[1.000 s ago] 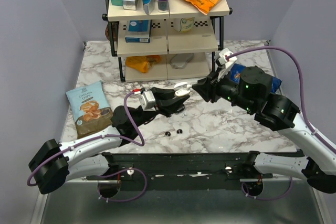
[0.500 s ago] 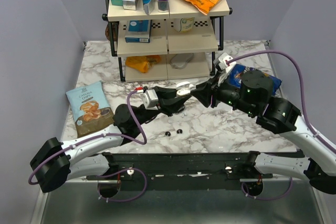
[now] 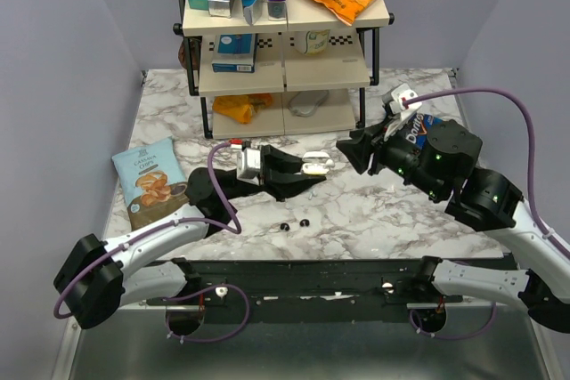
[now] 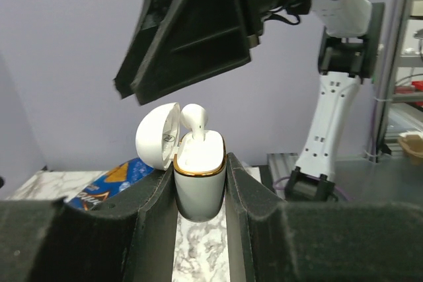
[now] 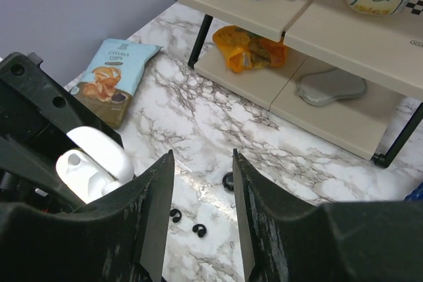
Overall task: Insert the wireless bluetooth earbuds into the charging case
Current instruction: Adjust the earbud with the charging case.
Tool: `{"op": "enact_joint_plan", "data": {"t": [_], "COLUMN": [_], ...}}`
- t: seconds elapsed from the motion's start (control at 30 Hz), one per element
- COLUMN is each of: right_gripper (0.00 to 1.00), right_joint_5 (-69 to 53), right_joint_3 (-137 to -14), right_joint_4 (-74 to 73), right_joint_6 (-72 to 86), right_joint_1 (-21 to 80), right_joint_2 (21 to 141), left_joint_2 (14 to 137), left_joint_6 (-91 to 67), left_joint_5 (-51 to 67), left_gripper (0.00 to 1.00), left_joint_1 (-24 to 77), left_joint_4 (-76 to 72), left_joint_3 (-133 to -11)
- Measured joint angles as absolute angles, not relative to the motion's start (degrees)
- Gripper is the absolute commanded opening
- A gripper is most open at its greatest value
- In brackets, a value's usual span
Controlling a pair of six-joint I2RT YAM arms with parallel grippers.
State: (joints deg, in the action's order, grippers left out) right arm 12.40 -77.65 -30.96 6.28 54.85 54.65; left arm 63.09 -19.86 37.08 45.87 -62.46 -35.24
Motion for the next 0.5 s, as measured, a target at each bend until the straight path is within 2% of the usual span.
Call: {"op": "enact_joint_plan", "data": {"t": [0.2,0.5], "right_gripper": [0.49,0.49], "right_joint_5": [10.57,9.37], "right_joint_3": [-77.65,-77.65], "right_joint_4": [-31.55,-32.01], "right_joint_6": [5.89,5.93], "right_joint_1": [54.85,54.85], "right_joint_2": [55.66,55.64], "left_joint_2": [65.28,65.91], "left_joint_6": [-23.22,-23.27], "left_joint_5": [41.34,40.60], "left_gripper": [0.00,0.00], "left_joint_1": [45.10,44.62], "left_joint_4": [-64.69,-64.90], "left_joint_3": [-35.86,-36.01]}}
